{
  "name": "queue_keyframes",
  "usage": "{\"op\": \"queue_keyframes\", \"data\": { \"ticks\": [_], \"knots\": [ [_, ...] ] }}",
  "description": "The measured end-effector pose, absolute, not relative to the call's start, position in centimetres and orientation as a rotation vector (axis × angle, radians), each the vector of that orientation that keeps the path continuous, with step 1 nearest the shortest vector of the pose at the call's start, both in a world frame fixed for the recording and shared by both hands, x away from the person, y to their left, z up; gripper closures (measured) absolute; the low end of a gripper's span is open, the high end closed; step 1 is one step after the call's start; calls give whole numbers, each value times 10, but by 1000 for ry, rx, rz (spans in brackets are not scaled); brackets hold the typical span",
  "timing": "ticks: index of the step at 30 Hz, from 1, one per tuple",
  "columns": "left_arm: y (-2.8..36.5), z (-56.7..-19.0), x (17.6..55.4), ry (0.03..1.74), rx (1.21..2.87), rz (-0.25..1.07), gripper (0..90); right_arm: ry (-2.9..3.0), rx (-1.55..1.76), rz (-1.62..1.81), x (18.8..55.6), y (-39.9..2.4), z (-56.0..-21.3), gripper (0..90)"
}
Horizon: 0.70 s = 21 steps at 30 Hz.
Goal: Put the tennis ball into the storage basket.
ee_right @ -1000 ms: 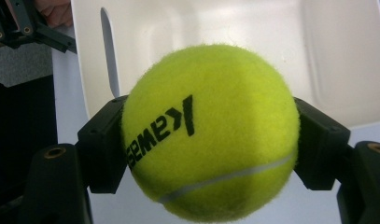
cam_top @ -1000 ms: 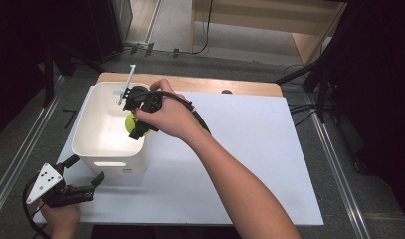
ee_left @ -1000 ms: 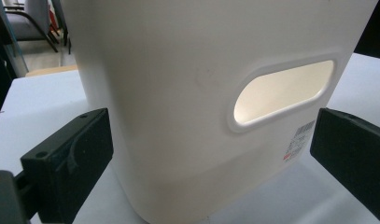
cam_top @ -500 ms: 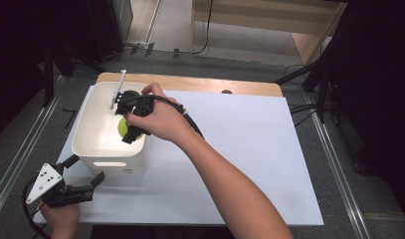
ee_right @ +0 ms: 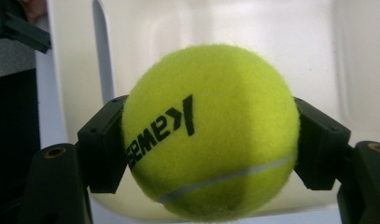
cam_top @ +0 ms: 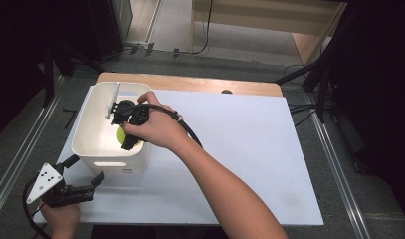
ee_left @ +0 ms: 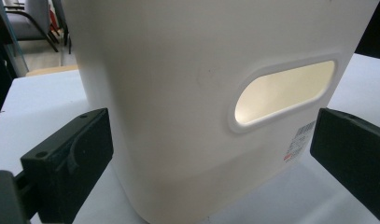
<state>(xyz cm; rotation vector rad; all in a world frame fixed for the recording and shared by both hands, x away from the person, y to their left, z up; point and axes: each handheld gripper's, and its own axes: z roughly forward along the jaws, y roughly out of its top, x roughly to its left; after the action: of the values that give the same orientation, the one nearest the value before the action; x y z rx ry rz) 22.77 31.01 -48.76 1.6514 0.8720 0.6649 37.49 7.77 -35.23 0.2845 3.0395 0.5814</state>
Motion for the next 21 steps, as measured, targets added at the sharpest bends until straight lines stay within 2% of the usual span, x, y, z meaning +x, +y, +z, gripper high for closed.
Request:
{"op": "queue_keyframes", "data": {
  "ticks": [18, 20, 21],
  "knots": [
    [310, -488, 228, 872, 1651, 667, 0, 3029, 299, 480, 371, 83, -374, 227],
    [310, -487, 228, 873, 1652, 664, 0, 3027, 295, 474, 370, 83, -374, 214],
    [310, -487, 228, 875, 1652, 663, 0, 3027, 297, 480, 370, 83, -374, 177]
  ]
}}
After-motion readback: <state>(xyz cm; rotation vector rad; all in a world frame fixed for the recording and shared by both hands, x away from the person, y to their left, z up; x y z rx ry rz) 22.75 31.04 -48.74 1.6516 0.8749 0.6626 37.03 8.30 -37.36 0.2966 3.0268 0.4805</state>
